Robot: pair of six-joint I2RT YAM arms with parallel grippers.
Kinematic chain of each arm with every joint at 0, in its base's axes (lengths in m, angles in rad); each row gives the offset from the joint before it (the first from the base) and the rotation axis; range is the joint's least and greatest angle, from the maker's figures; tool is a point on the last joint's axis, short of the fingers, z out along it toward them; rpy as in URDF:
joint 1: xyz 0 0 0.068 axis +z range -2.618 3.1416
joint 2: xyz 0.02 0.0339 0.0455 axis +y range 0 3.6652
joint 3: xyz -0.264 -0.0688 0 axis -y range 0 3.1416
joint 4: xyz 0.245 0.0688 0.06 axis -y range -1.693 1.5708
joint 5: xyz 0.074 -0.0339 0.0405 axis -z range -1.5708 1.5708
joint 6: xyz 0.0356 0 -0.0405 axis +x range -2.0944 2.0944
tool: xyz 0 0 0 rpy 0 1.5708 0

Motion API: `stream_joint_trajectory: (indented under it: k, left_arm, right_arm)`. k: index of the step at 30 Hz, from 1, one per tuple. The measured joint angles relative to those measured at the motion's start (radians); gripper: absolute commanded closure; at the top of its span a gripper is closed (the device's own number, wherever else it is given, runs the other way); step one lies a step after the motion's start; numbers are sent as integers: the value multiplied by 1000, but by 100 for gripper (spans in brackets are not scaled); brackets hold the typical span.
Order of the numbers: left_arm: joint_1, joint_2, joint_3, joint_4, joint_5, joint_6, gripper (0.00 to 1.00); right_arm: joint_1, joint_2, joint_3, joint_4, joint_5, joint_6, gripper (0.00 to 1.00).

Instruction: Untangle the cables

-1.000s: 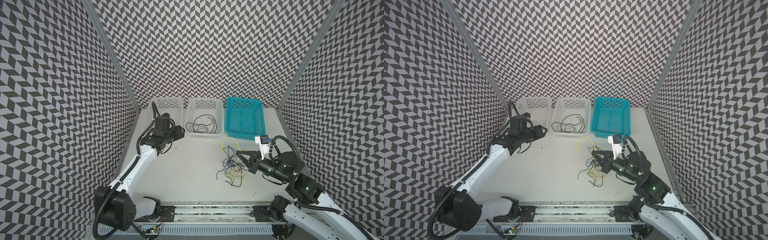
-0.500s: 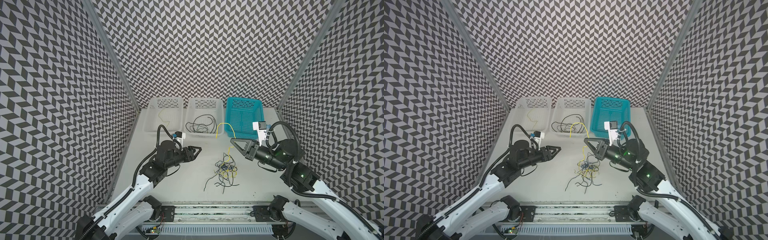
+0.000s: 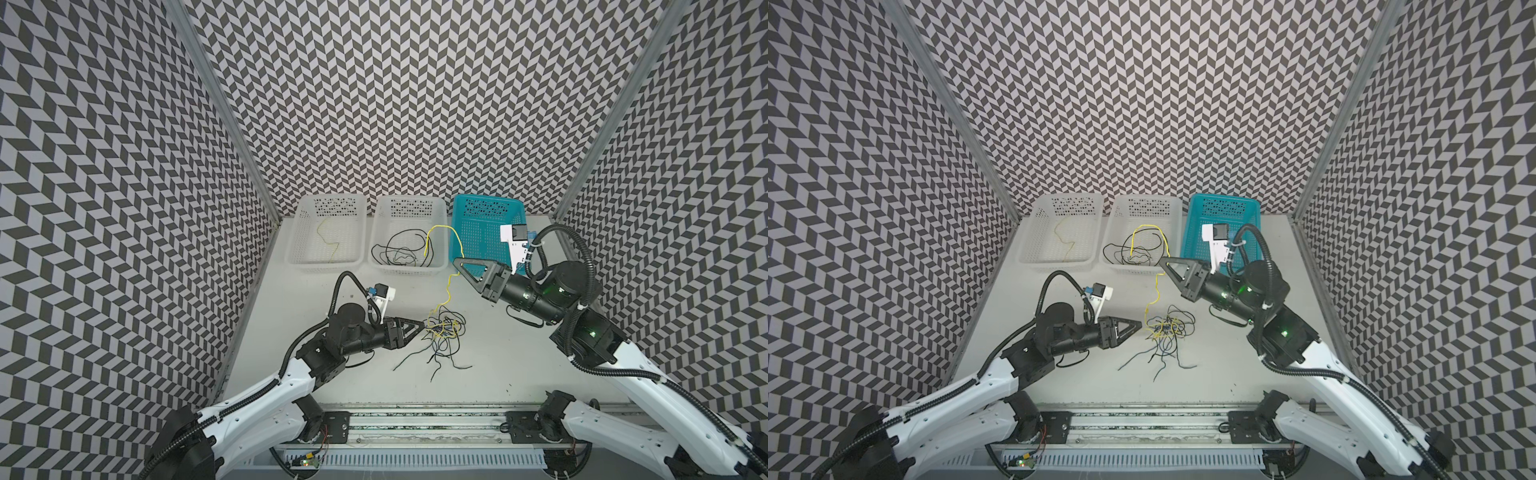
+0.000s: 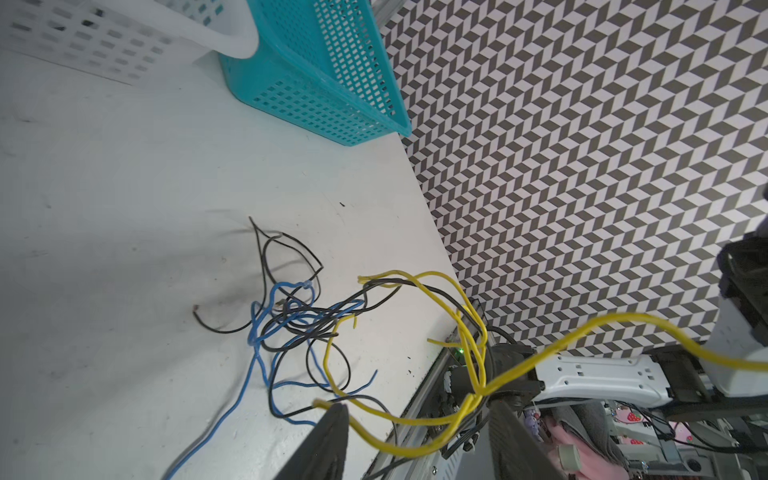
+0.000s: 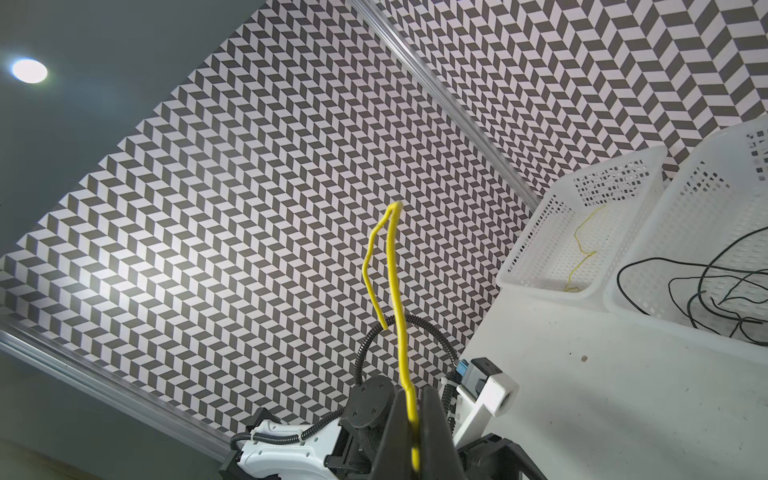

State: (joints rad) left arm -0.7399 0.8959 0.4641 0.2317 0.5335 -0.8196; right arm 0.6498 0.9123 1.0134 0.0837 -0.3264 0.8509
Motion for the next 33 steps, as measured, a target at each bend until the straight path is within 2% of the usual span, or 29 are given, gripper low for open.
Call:
stream_joint_trajectory:
  k: [6, 13, 16, 21, 33]
  left_arm:
    - [-24, 42, 0, 42, 3, 9, 49]
    - [-50, 139, 0, 75, 18, 13, 61]
    - [-63, 175, 0, 92, 22, 14, 63]
    - [-82, 238, 0, 133, 22, 15, 62]
    - [-114, 352, 0, 210, 14, 27, 48]
  right_arm:
    - [0, 21, 3, 14, -8, 0, 100]
    - [0, 24, 23, 27, -14, -12, 100]
    - [0, 24, 37, 35, -14, -20, 100]
    - [0, 24, 66, 49, -18, -30, 100]
    - [0, -6, 96, 50, -18, -37, 100]
